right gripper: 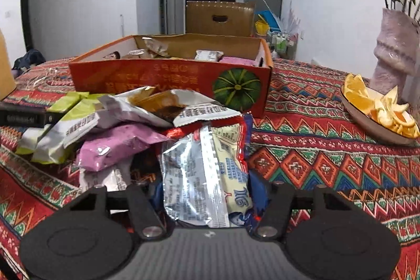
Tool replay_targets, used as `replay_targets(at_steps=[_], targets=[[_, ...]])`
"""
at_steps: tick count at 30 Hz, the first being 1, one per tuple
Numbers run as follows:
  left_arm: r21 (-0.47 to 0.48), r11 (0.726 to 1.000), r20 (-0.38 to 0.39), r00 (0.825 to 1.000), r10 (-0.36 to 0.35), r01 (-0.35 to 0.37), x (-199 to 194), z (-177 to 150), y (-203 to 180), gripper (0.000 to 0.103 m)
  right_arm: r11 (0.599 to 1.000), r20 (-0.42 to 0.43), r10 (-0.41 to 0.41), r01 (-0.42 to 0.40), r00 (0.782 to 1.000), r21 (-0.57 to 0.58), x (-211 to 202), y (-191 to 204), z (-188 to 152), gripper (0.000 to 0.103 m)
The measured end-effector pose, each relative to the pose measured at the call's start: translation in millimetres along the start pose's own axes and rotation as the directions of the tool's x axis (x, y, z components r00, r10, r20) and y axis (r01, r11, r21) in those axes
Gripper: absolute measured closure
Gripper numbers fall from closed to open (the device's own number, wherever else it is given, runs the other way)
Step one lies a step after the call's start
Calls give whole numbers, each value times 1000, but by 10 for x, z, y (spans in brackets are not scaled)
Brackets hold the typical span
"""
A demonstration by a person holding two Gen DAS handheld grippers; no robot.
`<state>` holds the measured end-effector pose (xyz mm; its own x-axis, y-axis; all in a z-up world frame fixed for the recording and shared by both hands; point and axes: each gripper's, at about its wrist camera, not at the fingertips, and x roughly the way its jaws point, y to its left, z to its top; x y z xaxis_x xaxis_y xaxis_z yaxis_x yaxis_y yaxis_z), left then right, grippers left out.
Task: Organize snacks
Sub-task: 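Grasp a green-white bar with the left tool while the right tool grasps a silver packet, then carry both packets into the orange box and open both tools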
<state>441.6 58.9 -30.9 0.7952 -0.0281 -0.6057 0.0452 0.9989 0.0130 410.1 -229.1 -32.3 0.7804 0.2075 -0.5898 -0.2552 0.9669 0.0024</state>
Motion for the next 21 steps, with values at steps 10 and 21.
replay_targets(at_steps=[10,21], targets=[[-7,1000,12,1000,-16,16,-13,-5,-12,65,999,-5,7,-7,1000,48,2,-91,12,47],[-72,997,39,999,-14,17,-1258,-395,-39,66,991,-20,-66,68,998,114,-777,-256,-346,49]])
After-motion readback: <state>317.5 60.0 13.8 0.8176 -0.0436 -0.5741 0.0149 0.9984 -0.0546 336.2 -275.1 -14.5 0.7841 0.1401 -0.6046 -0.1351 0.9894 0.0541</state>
